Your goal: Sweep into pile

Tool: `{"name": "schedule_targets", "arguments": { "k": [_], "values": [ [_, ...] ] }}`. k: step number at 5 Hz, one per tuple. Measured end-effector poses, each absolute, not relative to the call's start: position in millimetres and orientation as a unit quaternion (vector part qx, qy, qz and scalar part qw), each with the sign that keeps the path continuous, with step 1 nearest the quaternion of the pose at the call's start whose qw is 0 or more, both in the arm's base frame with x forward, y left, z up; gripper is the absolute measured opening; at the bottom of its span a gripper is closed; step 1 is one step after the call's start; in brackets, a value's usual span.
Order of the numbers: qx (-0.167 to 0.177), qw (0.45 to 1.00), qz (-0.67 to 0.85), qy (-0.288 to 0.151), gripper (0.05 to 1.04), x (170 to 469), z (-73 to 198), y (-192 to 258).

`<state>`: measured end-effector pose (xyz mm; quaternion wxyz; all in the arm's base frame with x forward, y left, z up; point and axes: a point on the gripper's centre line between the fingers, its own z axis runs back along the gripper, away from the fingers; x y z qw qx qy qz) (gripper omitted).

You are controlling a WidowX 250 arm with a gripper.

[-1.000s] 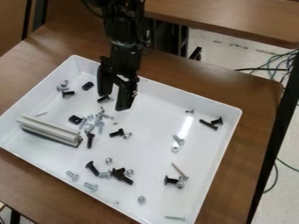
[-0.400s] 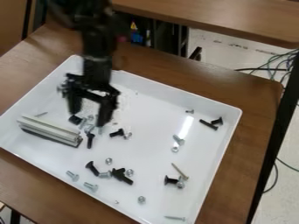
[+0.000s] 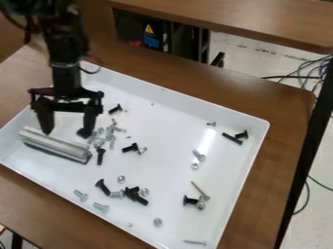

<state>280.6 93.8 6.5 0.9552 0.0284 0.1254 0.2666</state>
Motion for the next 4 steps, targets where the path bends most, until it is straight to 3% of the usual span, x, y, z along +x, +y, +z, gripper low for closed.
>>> {"name": "schedule_targets", "arguments": {
  "k": [2,3,4],
  "values": [
    [0.032,0.894,0.435,0.107,0.999,272.2,-4.6,112.9],
    [0.062,0.869,0.48,0.102,0.999,270.3,-12.6,120.2],
    [0.075,0.847,0.522,0.067,0.999,277.9,-14.2,125.9]
  ]
}}
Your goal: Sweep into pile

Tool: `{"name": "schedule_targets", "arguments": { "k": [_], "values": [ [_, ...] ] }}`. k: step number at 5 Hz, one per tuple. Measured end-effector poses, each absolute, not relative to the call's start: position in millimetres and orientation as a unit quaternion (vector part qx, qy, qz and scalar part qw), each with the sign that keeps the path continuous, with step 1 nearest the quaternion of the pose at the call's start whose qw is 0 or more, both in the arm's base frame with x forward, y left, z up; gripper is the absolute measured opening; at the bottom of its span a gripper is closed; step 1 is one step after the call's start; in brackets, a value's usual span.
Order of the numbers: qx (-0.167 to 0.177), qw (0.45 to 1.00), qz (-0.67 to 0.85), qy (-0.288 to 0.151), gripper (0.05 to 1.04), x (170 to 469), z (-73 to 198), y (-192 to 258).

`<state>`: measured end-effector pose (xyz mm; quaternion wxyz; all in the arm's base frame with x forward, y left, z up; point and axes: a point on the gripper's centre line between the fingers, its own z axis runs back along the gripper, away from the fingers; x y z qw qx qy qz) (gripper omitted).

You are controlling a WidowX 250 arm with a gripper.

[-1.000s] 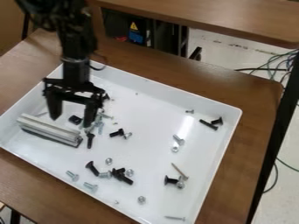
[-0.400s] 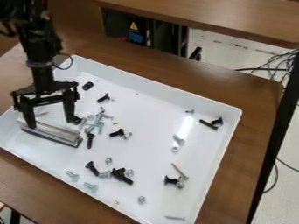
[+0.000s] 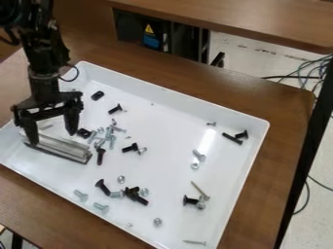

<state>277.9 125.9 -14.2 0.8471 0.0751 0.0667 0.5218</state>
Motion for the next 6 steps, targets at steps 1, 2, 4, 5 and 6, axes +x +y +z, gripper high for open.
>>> {"name": "schedule_targets", "arguments": {
  "k": [1,2,4,5,6],
  "values": [
    [0.059,0.839,0.537,0.059,0.999,282.7,-24.8,124.1],
    [0.055,0.834,0.547,0.052,0.999,281.1,-32.6,122.9],
    [0.05,0.821,0.567,0.036,0.665,284.8,-44.7,122.6],
    [0.05,0.831,0.554,0.024,0.403,282.7,-45.8,121.2],
    [0.054,0.862,0.502,0.028,0.364,275.3,-43.4,113.7]
  ]
}}
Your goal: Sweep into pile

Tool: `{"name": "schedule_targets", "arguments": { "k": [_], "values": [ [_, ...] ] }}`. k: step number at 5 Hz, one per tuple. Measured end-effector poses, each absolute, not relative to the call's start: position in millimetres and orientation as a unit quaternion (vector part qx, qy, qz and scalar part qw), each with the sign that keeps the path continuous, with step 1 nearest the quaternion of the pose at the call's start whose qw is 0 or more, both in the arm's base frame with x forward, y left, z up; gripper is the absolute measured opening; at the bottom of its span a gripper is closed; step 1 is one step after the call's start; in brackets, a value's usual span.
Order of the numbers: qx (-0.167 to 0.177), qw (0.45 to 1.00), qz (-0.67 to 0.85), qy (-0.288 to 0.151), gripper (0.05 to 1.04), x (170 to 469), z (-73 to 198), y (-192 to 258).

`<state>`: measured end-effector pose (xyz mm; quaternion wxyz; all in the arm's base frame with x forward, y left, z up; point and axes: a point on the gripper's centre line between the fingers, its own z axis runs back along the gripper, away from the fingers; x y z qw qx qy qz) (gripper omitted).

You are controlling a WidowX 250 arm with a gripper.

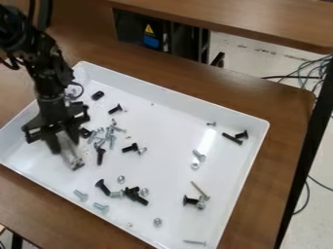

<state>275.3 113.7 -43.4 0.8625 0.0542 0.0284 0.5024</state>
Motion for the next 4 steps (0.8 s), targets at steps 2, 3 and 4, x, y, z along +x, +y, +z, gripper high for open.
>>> {"name": "schedule_targets", "arguments": {
  "k": [2,3,4],
  "values": [
    [0.034,0.958,0.284,-0.01,0.364,272.6,-6.4,61.0],
    [0.013,0.986,0.168,-0.009,0.364,272.0,-4.0,21.6],
    [-0.032,0.999,0.043,0.006,0.364,274.7,-7.0,-26.2]
  ]
}}
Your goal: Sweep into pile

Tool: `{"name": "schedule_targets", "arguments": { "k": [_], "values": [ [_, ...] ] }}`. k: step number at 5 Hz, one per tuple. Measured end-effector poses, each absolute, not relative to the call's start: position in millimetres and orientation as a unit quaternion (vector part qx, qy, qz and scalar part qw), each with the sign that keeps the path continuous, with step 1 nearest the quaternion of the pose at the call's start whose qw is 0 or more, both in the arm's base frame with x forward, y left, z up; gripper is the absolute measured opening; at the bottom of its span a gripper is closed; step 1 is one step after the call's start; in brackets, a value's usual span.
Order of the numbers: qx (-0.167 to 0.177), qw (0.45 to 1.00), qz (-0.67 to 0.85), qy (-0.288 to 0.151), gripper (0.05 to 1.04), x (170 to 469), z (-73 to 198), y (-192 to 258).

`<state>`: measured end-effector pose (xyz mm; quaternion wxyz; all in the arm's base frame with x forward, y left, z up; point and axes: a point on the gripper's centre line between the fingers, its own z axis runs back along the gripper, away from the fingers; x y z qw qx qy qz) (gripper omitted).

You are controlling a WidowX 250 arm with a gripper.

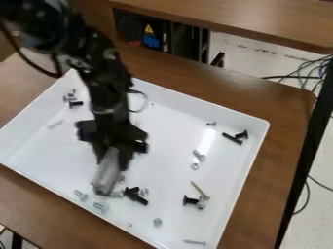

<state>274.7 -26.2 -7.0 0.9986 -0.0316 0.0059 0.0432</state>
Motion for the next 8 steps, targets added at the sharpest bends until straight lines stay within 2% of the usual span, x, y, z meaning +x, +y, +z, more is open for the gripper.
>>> {"name": "schedule_targets", "arguments": {
  "k": [1,2,4,5,6,7,8],
  "values": [
    [-0.076,0.994,-0.079,0.027,0.364,283.7,-18.7,-74.2],
    [-0.092,0.973,-0.205,0.06,0.364,290.4,-26.6,-105.0],
    [-0.146,0.888,-0.42,0.115,0.364,313.8,-43.0,-122.2],
    [-0.173,0.871,-0.447,0.105,0.363,336.2,-44.9,-132.6],
    [-0.192,0.878,-0.431,0.085,0.362,362.4,-44.3,-133.0],
    [-0.213,0.901,-0.373,0.067,0.362,386.2,-44.1,-121.4],
    [-0.222,0.929,-0.29,0.063,0.362,391.2,-49.5,-97.2]
  ]
}}
